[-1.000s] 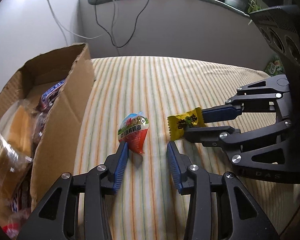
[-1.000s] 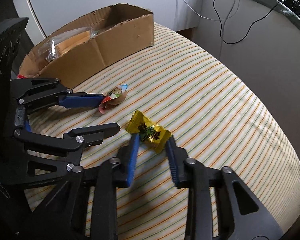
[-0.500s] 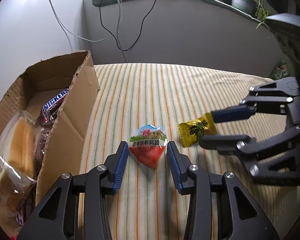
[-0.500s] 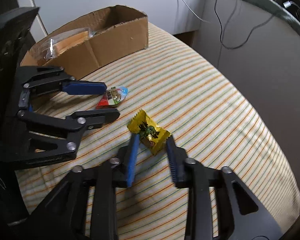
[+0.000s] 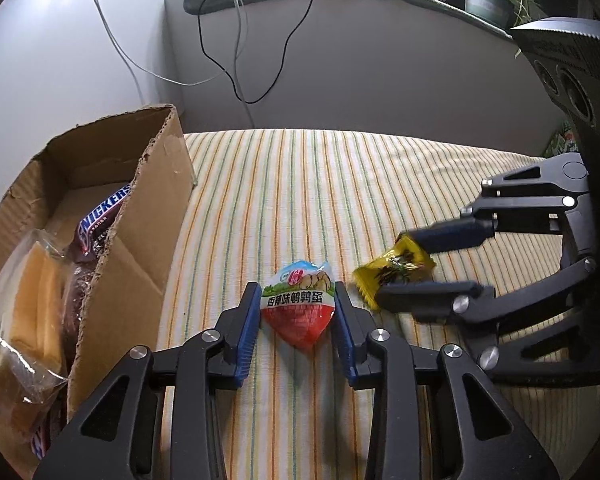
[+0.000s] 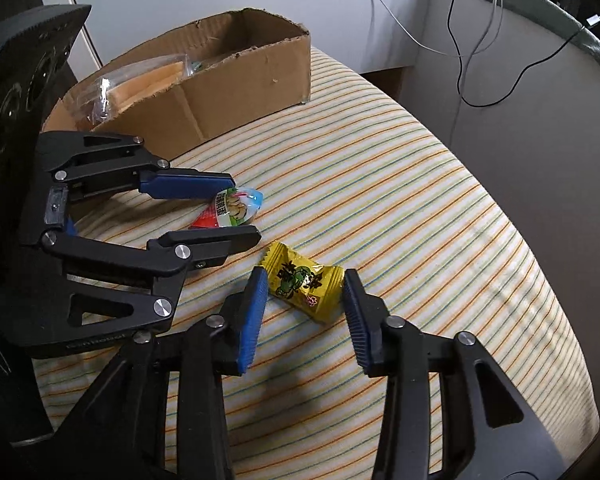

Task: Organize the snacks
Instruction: 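Grasp the red egg snack pack with left tool while right tool grasps the yellow candy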

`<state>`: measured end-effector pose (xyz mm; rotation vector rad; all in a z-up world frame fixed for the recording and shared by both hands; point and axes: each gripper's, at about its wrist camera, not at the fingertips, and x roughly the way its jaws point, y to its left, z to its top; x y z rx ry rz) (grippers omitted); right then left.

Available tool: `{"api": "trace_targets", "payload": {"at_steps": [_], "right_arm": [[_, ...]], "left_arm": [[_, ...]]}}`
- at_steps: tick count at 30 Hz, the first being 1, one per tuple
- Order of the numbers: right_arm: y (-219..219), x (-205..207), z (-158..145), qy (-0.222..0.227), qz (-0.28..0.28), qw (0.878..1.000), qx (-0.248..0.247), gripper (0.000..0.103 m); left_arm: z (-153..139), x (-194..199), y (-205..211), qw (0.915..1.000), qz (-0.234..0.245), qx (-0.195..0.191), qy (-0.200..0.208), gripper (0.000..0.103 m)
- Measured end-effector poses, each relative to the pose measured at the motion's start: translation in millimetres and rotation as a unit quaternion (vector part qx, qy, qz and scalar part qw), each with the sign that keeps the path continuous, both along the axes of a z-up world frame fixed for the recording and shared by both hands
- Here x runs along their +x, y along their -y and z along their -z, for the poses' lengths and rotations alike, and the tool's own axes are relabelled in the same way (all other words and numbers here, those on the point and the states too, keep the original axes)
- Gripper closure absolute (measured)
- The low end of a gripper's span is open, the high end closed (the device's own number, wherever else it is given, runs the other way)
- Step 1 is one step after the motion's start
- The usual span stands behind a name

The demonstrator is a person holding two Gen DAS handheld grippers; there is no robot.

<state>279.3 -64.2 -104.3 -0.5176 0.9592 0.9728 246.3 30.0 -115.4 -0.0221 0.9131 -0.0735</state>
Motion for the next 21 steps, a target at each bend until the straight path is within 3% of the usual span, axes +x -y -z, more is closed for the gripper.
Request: {"api": "trace_targets", "payload": {"at_steps": [7, 21], "right_arm": [[11, -6, -6, -0.014, 0.026, 0.999, 0.027, 0.087], [34, -33, -28, 0.013, 0.077, 0.996, 0.049, 0.091]], "left_arm": [[-8, -15, -4, 0.9999, -0.004, -0.011, 0.009, 0.071], [-48, -52, -11, 0.9979, 0.009, -0.029, 0.058, 0.071]]}}
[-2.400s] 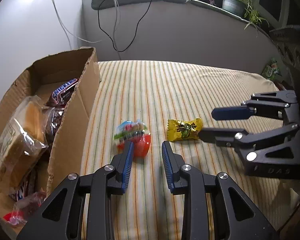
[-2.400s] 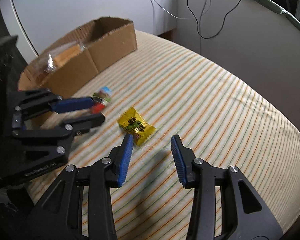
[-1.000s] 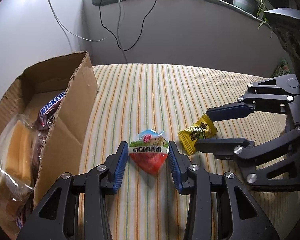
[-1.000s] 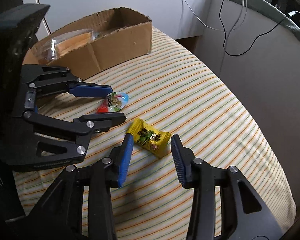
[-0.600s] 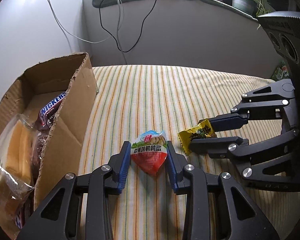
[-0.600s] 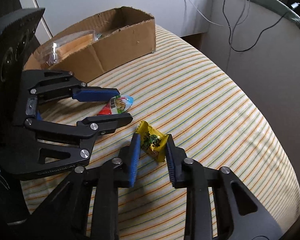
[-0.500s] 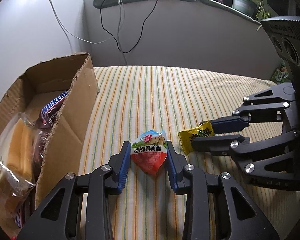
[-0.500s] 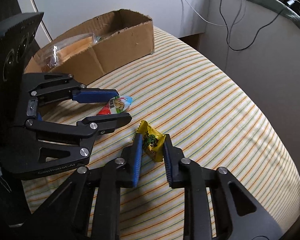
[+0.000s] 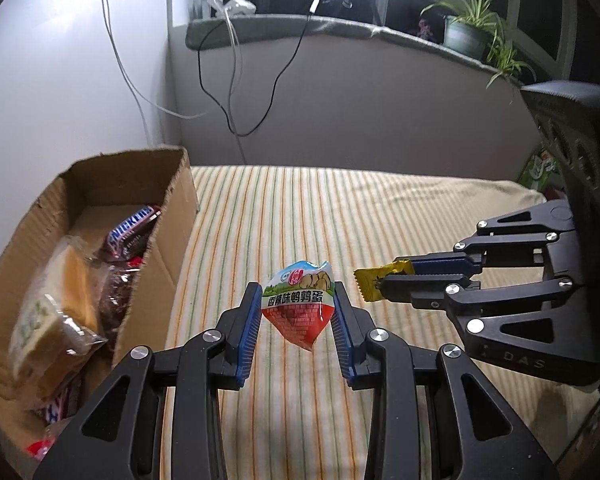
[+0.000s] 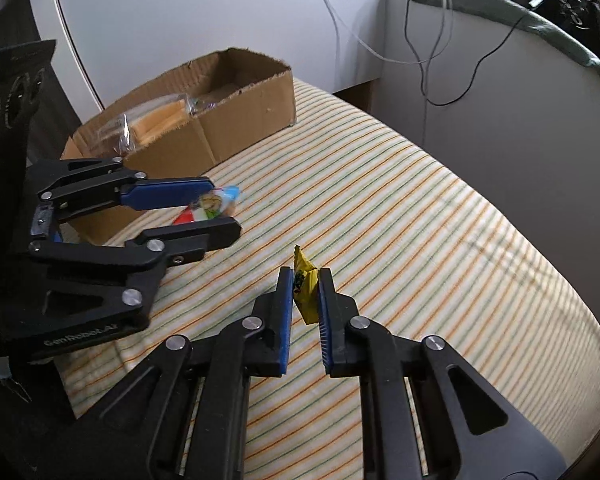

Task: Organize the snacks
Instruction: 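Grasp the red egg snack pack with left tool while right tool grasps the yellow candy, then carry both held snacks over the box and open both tools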

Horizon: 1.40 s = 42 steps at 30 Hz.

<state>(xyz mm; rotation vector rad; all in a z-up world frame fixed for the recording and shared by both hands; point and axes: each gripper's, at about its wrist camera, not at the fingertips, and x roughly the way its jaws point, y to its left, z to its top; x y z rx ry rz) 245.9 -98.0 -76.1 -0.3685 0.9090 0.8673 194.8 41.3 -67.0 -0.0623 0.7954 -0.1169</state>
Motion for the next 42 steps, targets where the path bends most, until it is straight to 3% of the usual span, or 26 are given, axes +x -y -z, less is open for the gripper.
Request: {"api": "trace_targets", "payload": {"at_steps": [14, 24, 42], "right_arm": [[-7, -24, -36, 0.024, 0.026, 0.999, 0.026, 0.091], [-55, -28, -58, 0.036, 0.009, 0.999, 0.039, 0.091], [-139, -18, -68, 0.045, -0.014, 0.998, 0.048, 0.091]], "left_arm": [[-29, -33, -30, 0.9988, -0.006, -0.023, 0.043, 0.071], [-40, -52, -70, 0.9968, -0.037, -0.028, 0.064, 0.071], [-38, -51, -135, 0.9924, -0.093, -0.031, 0.074, 0.071]]}}
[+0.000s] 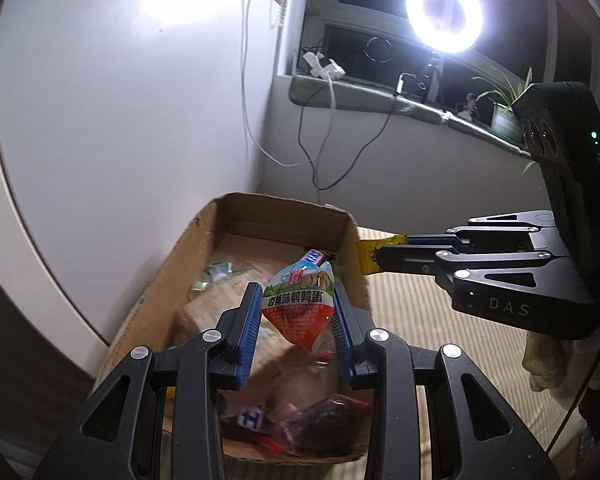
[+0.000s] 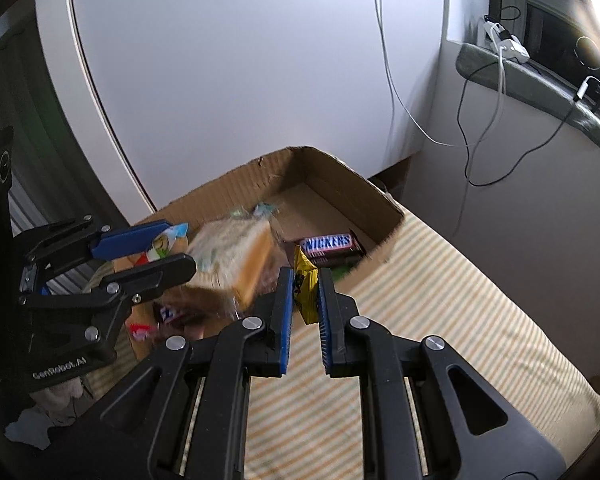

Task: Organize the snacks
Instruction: 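Carry both held snacks over the box and open both tools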

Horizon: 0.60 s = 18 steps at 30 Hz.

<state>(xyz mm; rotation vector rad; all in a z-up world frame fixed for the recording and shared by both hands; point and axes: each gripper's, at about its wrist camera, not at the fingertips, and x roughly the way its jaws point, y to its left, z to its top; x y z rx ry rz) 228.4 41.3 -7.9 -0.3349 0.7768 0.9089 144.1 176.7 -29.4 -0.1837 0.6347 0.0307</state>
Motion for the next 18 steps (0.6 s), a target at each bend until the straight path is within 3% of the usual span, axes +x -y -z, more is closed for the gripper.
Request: {"api": "trace_targets", "payload": {"at_steps": [18], "right_arm": [[-50, 27, 23, -0.022, -0.004, 1.000, -0.013, 0.091]], "left_arm": [[15, 18, -27, 0.9995, -0.027, 0.000, -0.016, 0.071]]}}
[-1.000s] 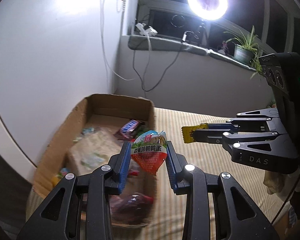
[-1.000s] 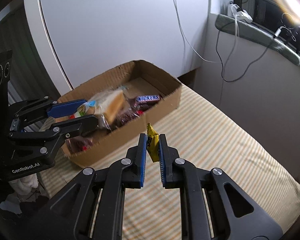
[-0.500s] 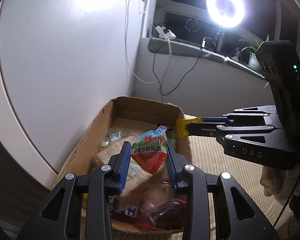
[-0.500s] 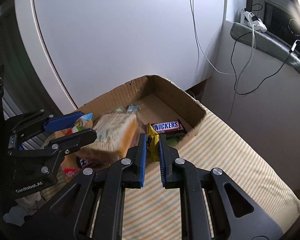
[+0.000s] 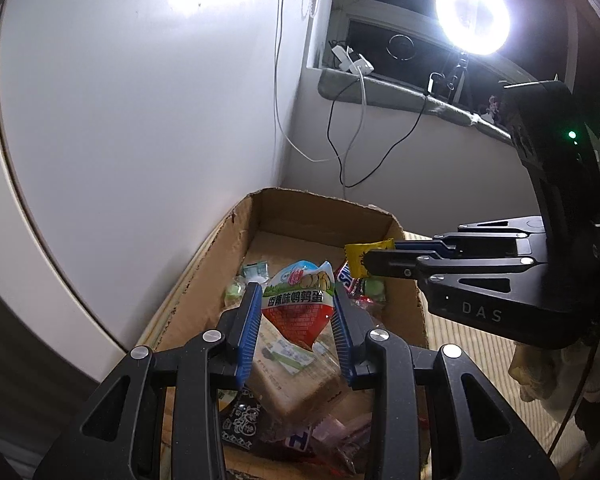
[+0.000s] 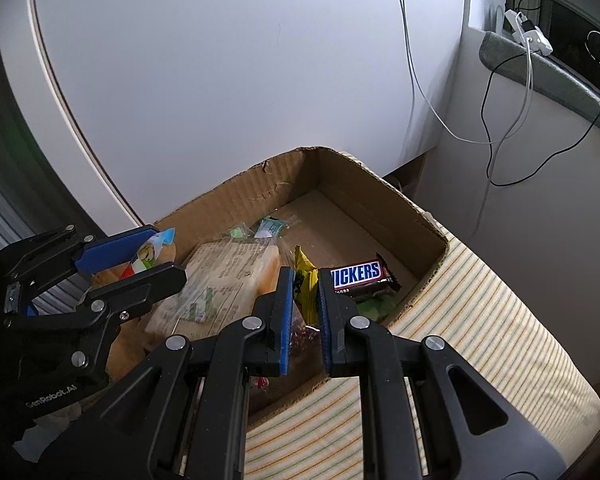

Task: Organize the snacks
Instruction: 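Carry both held snacks over the box and open both tools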

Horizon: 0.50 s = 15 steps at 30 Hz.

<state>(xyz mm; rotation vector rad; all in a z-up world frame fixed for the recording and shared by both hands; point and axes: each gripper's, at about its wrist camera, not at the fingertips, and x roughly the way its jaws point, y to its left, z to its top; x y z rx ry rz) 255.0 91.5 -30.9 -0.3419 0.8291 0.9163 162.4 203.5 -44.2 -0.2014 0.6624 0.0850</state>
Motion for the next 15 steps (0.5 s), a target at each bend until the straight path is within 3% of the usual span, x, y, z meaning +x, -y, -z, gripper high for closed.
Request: {"api": "trace_targets", "payload": {"at_steps": [15], "right_arm": [[-6.9, 1.3, 5.1, 0.002, -0.006, 1.000, -0.001, 0.087]], "left_arm": [[2.2, 2.9, -0.3, 0.9999, -0.007, 0.006, -0.005, 0.065]]}}
